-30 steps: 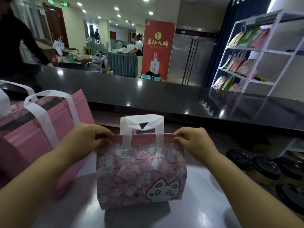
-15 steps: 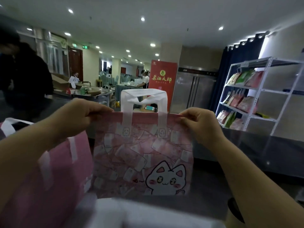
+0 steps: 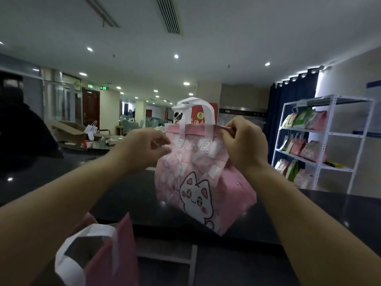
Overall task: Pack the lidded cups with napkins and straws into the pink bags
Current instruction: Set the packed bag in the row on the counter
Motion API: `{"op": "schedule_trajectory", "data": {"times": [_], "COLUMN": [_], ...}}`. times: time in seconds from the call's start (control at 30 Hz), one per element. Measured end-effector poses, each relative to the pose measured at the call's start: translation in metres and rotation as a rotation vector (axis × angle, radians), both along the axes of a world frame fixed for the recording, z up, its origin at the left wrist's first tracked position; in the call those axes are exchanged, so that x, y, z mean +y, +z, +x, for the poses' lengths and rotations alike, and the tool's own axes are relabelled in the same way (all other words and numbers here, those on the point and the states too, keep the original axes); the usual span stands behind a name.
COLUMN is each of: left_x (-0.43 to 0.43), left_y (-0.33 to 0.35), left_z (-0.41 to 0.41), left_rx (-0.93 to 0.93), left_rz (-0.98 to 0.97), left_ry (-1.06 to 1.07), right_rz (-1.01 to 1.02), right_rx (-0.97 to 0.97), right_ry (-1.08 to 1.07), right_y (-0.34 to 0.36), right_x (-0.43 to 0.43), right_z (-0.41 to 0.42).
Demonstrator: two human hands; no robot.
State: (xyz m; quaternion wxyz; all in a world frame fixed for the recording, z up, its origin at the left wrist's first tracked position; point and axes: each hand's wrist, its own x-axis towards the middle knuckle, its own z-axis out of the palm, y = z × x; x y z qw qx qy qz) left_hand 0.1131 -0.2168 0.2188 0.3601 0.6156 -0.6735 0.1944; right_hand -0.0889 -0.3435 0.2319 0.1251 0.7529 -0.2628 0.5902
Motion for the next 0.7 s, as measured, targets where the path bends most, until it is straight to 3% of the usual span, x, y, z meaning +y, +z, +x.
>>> {"op": "schedule_trajectory", "data": {"times": [0.13, 0.3, 0.5, 0.7], "left_x": [-0.022, -0.037, -0.041, -0.046], "left_y": [-0.007, -0.032, -0.06, -0.07], "left_z": [0.025, 0.058, 0.08, 0.097], "left_rx": [0.164, 0.22, 0.118, 0.22], "left_rz": [0.293, 0.546, 0.535, 0.627], "left_ry": [-0.048, 0.023, 0.03, 0.115], "right_rz": [0.059, 0.523, 0.738, 0.843], "right_rx": [-0.115, -0.008, 0.271, 0.379], "right_ry": [-0.072, 0.017, 0.379, 0.261], "right_y": [-0.004, -0.026, -0.06, -0.09], "right_x": [0.002, -0.009, -0.008, -0.013], "right_z": [0.062, 0.117, 0.116, 0.101]}}
